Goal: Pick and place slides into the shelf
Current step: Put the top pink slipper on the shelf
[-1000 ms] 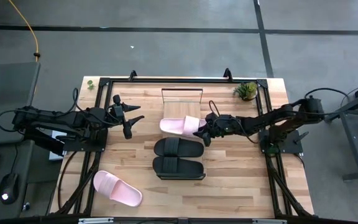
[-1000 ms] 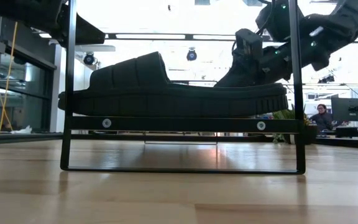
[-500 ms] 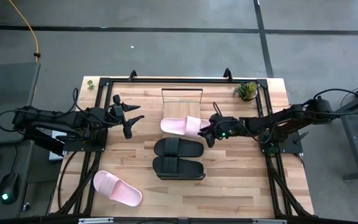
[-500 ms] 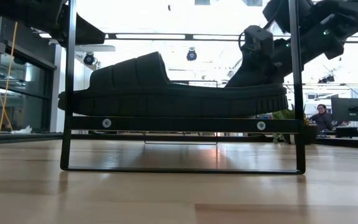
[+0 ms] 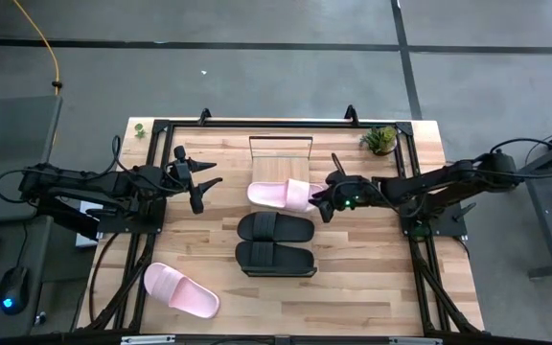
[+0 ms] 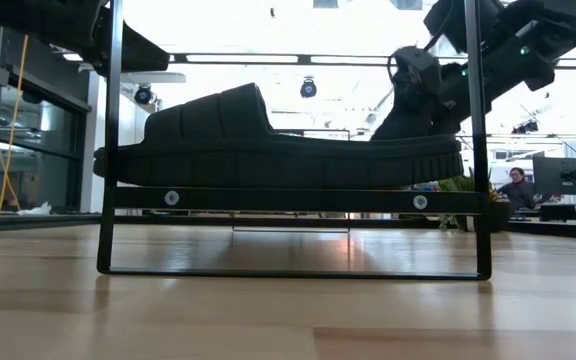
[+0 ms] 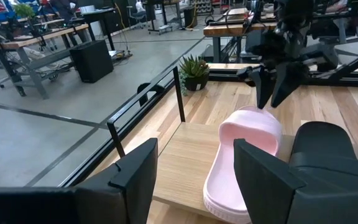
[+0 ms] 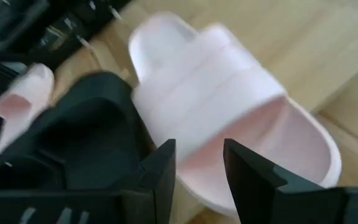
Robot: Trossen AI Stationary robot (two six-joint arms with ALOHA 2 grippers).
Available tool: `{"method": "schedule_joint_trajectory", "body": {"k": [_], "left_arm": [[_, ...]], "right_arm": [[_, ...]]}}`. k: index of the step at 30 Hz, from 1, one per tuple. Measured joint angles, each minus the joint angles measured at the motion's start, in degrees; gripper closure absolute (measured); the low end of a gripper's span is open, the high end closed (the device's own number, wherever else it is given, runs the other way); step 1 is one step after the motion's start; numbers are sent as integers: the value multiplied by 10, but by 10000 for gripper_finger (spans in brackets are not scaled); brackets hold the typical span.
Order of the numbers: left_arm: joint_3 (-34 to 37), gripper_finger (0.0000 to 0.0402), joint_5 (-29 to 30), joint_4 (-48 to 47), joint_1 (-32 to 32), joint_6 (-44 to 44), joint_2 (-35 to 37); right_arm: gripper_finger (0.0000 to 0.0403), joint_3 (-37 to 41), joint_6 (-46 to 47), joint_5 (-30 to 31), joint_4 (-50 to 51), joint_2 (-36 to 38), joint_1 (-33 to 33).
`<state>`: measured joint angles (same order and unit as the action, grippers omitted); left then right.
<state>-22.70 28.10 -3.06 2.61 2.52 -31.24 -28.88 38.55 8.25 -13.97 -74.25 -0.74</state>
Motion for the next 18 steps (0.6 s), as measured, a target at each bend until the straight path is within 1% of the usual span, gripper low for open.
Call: {"method": "schedule_joint_trajectory", "body": {"k": [2, 5, 7, 11, 18], "left_arm": [[0, 208, 0, 0, 0, 0, 0], [0, 208, 0, 0, 0, 0, 0], [0, 208, 0, 0, 0, 0, 0], [0, 208, 0, 0, 0, 0, 0], [0, 208, 0, 0, 0, 0, 0]], "right_arm": [[276, 0, -12, 15, 1, 14, -4], [276, 0, -30, 62, 0, 25, -9], [276, 0, -39, 82, 5, 24, -15], [276, 0, -46, 81, 4, 20, -36], [276, 0, -89, 81, -37, 18, -72]]}}
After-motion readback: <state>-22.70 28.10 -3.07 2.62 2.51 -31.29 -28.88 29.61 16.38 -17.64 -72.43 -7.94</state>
